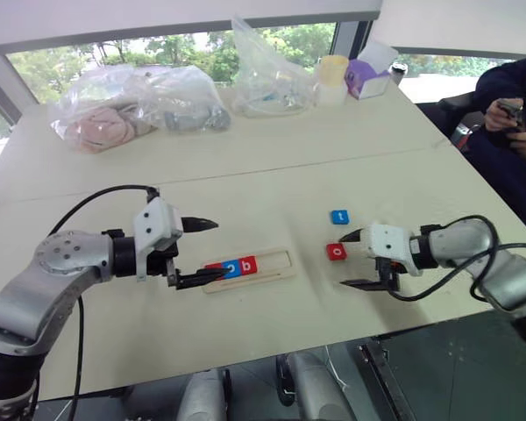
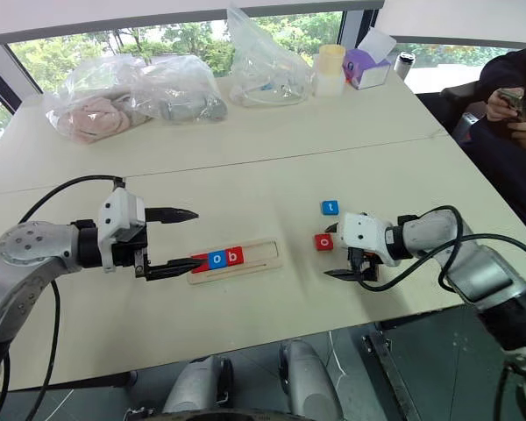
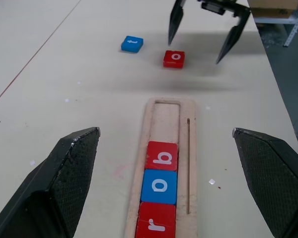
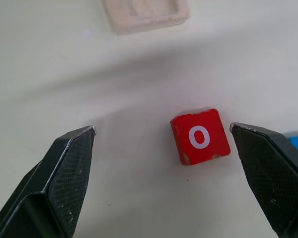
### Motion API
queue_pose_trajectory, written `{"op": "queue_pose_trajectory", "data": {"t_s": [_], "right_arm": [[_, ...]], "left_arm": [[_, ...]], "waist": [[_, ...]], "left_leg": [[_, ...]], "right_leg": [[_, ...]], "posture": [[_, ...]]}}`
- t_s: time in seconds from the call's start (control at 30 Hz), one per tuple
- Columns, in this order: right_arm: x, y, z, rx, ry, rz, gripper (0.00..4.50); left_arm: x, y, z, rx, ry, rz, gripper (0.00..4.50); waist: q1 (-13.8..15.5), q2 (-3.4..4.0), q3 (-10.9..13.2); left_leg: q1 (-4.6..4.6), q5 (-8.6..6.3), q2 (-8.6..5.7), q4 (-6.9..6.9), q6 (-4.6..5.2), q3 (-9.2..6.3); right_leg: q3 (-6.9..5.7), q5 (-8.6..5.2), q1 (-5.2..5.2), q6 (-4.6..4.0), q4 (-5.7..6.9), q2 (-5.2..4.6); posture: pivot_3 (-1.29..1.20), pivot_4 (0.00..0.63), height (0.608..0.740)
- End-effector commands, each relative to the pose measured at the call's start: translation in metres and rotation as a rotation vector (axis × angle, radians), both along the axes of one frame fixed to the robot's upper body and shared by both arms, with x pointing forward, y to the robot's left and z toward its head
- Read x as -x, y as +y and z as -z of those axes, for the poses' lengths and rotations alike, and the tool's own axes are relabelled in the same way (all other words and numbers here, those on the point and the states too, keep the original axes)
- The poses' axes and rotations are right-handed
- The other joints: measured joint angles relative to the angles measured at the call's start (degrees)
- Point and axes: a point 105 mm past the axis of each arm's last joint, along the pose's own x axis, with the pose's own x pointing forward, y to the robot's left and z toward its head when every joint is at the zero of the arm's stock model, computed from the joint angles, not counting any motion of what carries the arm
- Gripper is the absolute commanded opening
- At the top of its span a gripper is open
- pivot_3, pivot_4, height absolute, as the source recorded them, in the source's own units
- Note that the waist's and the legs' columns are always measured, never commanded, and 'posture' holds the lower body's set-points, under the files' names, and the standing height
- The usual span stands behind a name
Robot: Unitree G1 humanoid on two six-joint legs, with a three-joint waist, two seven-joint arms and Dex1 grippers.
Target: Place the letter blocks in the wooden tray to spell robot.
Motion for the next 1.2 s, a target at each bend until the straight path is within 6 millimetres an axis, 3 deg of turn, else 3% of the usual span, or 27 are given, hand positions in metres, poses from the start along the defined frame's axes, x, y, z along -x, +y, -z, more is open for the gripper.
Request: {"op": "queue_pose_trajectory", "data": {"t_s": [0.03, 0.3, 0.5, 0.63, 0.77, 0.83, 1.03, 1.13, 1.2], "right_arm": [[-0.013, -0.002, -0.005, -0.003, -0.031, -0.041, 4.47], [-0.023, -0.001, 0.005, -0.037, 0.065, -0.053, 4.47], [-0.024, -0.013, 0.017, 0.005, 0.099, -0.035, 4.47], [-0.025, -0.016, 0.019, 0.005, 0.111, -0.026, 3.18], [-0.028, -0.019, 0.020, 0.011, 0.109, -0.011, 1.14], [-0.029, -0.017, 0.017, -0.003, 0.105, -0.005, 1.15], [-0.027, 0.021, -0.009, -0.136, 0.127, 0.009, 1.15], [-0.011, 0.061, -0.033, -0.246, 0.116, -0.079, 1.15], [-0.002, 0.082, -0.038, -0.260, 0.092, -0.133, 1.15]], "left_arm": [[0.000, 0.001, -0.009, -0.006, -0.047, 0.001, 4.50], [0.001, 0.002, -0.011, -0.012, -0.054, -0.011, 4.50], [0.002, 0.003, -0.012, -0.016, -0.057, -0.020, 4.50], [0.002, 0.003, -0.012, -0.017, -0.059, -0.022, 4.50], [0.001, 0.003, -0.013, -0.019, -0.062, -0.021, 4.50], [0.001, 0.003, -0.013, -0.020, -0.064, -0.020, 4.50], [0.001, 0.003, -0.013, -0.020, -0.066, -0.020, 4.50], [0.002, 0.003, -0.013, -0.016, -0.063, -0.021, 4.50], [0.003, 0.003, -0.013, -0.017, -0.058, -0.020, 4.50]], "waist": [[0.1, -0.01, 0.0], [0.6, 0.00, 0.0], [1.6, -0.01, 0.0], [1.8, -0.01, 0.0], [1.6, -0.03, 0.0], [1.7, -0.03, 0.0], [1.5, -0.02, 0.0], [1.5, -0.02, 0.0], [1.6, -0.01, 0.0]], "left_leg": [[0.01, 0.00, 0.00, 0.02, 0.00, 0.00], [0.01, 0.00, 0.00, 0.04, 0.00, 0.01], [0.52, 0.00, 0.00, 0.03, 0.00, 0.09], [0.67, 0.00, -0.01, 0.08, 0.00, 0.08], [0.78, 0.00, -0.01, 0.12, -0.01, 0.11], [0.82, 0.01, -0.01, 0.12, -0.01, 0.11], [0.77, 0.01, 0.00, 0.11, -0.01, 0.10], [0.66, 0.01, -0.01, 0.11, -0.02, 0.14], [0.68, 0.01, 0.03, 0.09, -0.02, 0.06]], "right_leg": [[0.00, 0.00, 0.01, -0.01, 0.02, 0.00], [0.01, 0.17, 0.04, -0.14, 0.05, -0.02], [0.04, 0.05, 0.47, -0.29, 0.05, -0.02], [0.04, -0.04, 0.69, -0.17, 0.06, -0.03], [0.08, -0.02, 0.82, -0.17, 0.06, -0.04], [0.08, -0.02, 0.86, -0.18, 0.07, -0.04], [0.09, 0.04, 0.73, -0.26, 0.19, -0.03], [0.16, 0.15, 0.36, -0.08, 0.61, -0.02], [0.14, 0.11, 0.31, -0.10, 0.70, 0.05]], "posture": [[0.00, 0.150, 0.740], [0.00, 0.150, 0.740], [0.00, 0.150, 0.740], [0.00, 0.150, 0.740], [0.00, 0.150, 0.740], [0.00, 0.150, 0.740], [0.00, 0.150, 0.740], [0.00, 0.150, 0.740], [0.00, 0.150, 0.740]]}}
